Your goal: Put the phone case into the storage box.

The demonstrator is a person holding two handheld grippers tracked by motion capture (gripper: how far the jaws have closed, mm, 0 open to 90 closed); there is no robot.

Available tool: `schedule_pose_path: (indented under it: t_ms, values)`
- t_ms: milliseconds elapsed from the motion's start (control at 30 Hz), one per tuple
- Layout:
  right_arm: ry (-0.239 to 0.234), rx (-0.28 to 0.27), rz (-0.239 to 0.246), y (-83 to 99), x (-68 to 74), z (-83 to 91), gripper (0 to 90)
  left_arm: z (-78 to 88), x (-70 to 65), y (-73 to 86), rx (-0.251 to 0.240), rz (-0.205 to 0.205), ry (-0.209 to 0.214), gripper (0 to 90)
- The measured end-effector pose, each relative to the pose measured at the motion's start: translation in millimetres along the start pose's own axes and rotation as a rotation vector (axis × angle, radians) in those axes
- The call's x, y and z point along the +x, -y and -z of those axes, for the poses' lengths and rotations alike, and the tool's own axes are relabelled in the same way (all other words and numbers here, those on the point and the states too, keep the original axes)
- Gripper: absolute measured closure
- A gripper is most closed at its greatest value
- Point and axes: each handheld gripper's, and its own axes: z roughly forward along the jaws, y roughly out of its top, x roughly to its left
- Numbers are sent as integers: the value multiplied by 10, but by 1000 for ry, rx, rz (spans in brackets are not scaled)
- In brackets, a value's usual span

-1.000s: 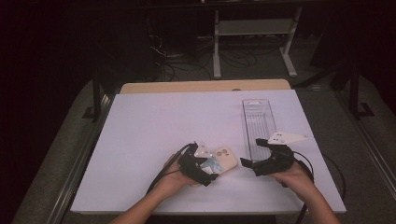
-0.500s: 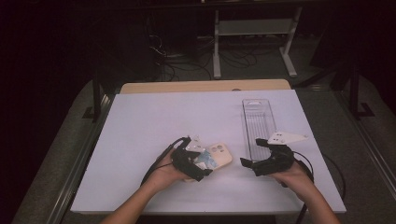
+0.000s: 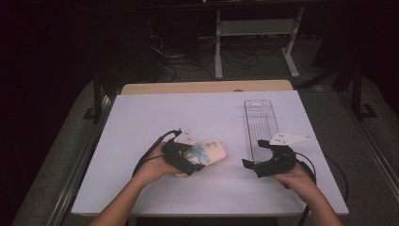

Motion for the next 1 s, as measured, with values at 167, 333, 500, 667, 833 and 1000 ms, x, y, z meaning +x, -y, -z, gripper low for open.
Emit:
schedule_pose_path:
  t_ms: [167,333,500,667,833,1000]
  values:
    - [1,9,-1,-6,5,-8,12,111,113,-11,-29,11,17,112]
    - [5,19,4,-31,-1,-12,12,198,222,-40,-39,2,40,112]
    - [4,36,19,-96,-1,-30,12,269,296,-80,-44,-18,59,112]
    - [-9,58,36,-193,-10,-72,12,324,379,-126,-48,-28,84,112]
    - [-27,82,49,-268,4,-119,12,382,405,-132,-58,-41,75,112]
    - [-32,87,60,-323,-8,-151,12,445,428,-105,-59,-49,79,112]
